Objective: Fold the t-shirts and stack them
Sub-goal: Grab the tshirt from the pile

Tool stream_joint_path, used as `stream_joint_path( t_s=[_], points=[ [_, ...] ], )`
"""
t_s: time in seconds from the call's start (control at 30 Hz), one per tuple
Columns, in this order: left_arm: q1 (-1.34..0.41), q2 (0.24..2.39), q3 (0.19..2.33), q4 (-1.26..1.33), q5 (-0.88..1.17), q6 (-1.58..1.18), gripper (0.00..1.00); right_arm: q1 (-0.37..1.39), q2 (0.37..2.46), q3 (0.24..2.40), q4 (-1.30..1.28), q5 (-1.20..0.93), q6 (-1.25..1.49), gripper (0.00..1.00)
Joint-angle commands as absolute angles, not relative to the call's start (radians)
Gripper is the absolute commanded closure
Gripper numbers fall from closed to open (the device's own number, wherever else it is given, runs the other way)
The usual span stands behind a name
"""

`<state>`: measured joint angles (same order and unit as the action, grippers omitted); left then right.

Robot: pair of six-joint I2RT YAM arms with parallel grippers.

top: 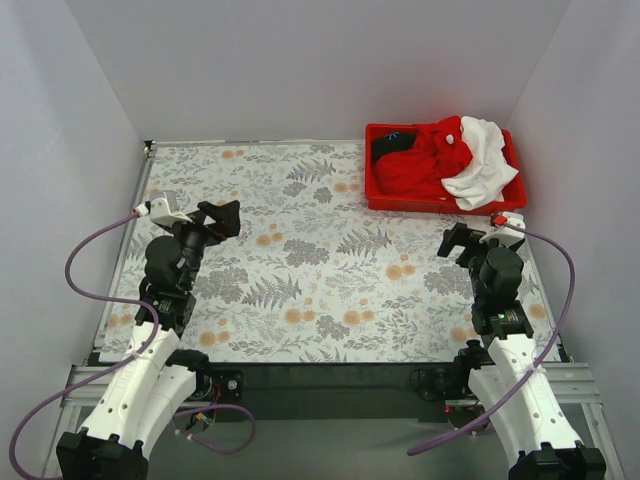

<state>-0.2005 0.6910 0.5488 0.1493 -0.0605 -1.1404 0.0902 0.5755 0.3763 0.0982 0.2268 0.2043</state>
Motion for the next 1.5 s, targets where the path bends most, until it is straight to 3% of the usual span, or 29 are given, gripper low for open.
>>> stream_joint_path(
  t_s=[0.0,0.4,0.77,1.17,1.47],
  points=[
    [-0.206,0.686,0.54,0.14,-0.112,-1.126,0.1,0.089,0.572,0.403,0.107,0.271,0.202,0.02],
    [-0.206,0.695,0.523,0.143,-0.117,-1.123,0.03,0.09,0.54,0.422,0.103,0.282,0.157,0.02],
    [-0.206,0.7,0.515,0.153,-0.143,-1.098,0.02,0.301,0.961,0.813,0.009,0.4,0.066,0.02],
    [-0.206,0.701,0.514,0.155,-0.135,-1.091,0.02,0.298,1.423,1.242,-0.064,0.623,0.032,0.02],
    [-0.206,0.695,0.509,0.16,-0.106,-1.097,0.02,0.21,1.64,1.404,-0.109,0.543,0.064,0.02]
  ],
)
